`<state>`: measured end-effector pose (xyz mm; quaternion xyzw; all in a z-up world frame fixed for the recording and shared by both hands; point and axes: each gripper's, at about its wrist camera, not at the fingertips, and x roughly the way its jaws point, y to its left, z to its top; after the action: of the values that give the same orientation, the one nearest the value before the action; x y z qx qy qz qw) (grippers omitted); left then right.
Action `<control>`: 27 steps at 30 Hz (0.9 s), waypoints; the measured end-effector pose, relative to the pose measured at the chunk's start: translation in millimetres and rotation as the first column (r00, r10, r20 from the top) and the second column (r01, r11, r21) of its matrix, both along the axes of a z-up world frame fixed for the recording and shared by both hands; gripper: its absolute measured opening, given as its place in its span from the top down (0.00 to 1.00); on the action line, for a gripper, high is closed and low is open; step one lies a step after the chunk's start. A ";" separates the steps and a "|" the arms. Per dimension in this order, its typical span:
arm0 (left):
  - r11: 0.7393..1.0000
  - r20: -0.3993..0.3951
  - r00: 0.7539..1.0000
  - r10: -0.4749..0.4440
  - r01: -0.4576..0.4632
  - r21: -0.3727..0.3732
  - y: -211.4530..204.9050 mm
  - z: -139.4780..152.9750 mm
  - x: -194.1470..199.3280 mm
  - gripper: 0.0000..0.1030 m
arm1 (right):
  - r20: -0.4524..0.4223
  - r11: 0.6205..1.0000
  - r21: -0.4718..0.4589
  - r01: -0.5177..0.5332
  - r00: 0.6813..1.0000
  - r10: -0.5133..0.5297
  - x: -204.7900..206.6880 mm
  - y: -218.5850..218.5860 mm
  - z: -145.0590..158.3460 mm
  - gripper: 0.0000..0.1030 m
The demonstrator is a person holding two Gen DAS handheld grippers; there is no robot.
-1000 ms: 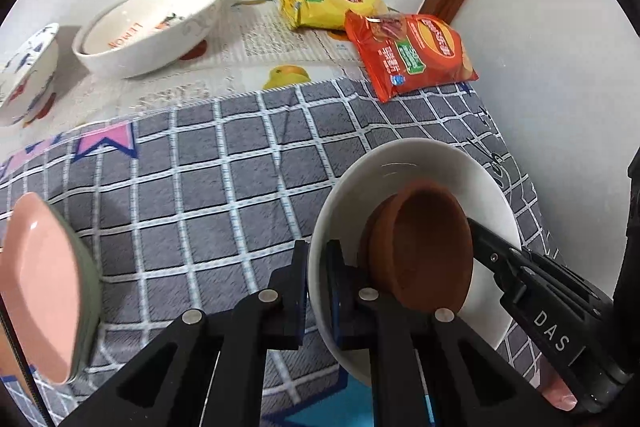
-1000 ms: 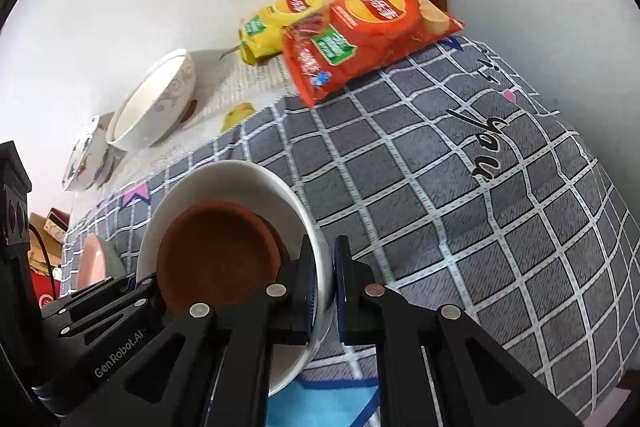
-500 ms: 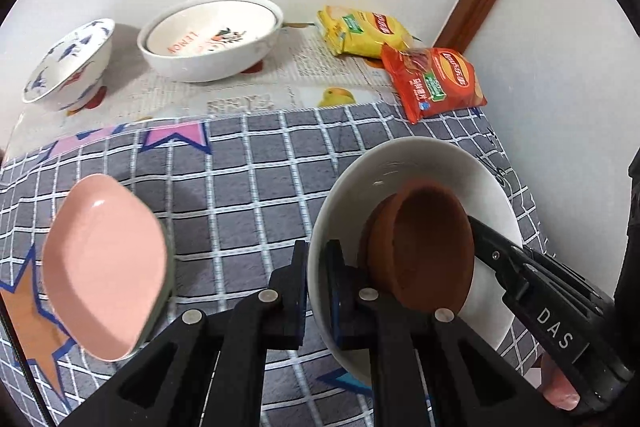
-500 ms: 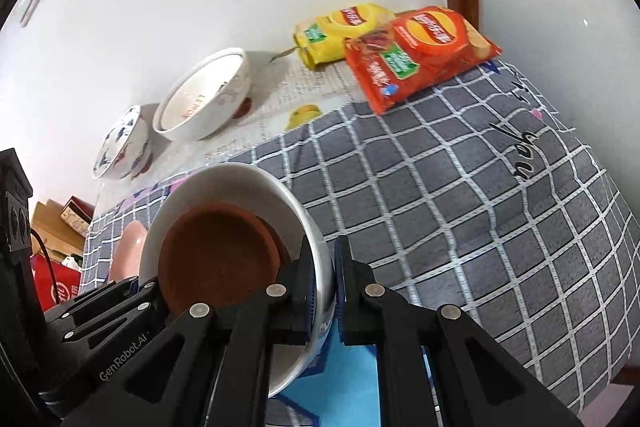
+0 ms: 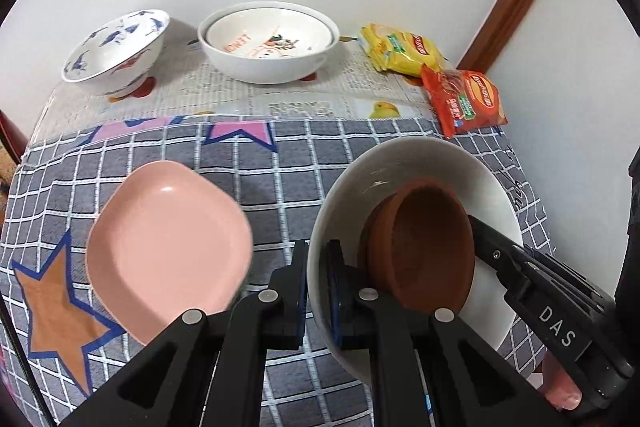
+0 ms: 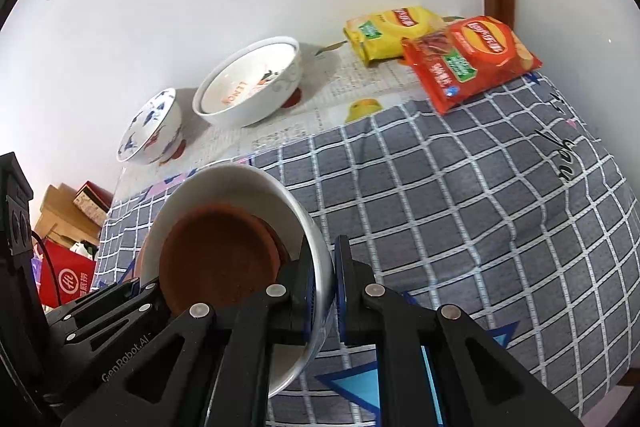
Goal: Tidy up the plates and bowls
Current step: 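Lift the white bowl with both tools and carry it toward the pink plate stack, then carry the white bowl over the pink plate stack with both tools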
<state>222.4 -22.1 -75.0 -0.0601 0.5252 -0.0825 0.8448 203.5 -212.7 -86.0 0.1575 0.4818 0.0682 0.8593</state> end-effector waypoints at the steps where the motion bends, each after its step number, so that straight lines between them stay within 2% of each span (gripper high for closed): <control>1: 1.000 0.001 1.000 0.004 -0.004 0.000 3.5 0.3 -0.2 0.91 | 0.001 1.000 -0.001 -0.003 1.000 0.003 0.1 3.0 0.7 0.91; 27: 0.998 0.020 0.998 0.065 -0.064 -0.025 60.2 2.9 -7.0 0.91 | 0.029 0.998 -0.020 -0.056 0.998 0.057 3.4 63.3 8.9 0.91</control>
<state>215.4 38.1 -72.1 -0.0862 0.5134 -0.0621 0.8516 206.9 -149.4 -77.1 0.1346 0.4740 0.0901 0.8655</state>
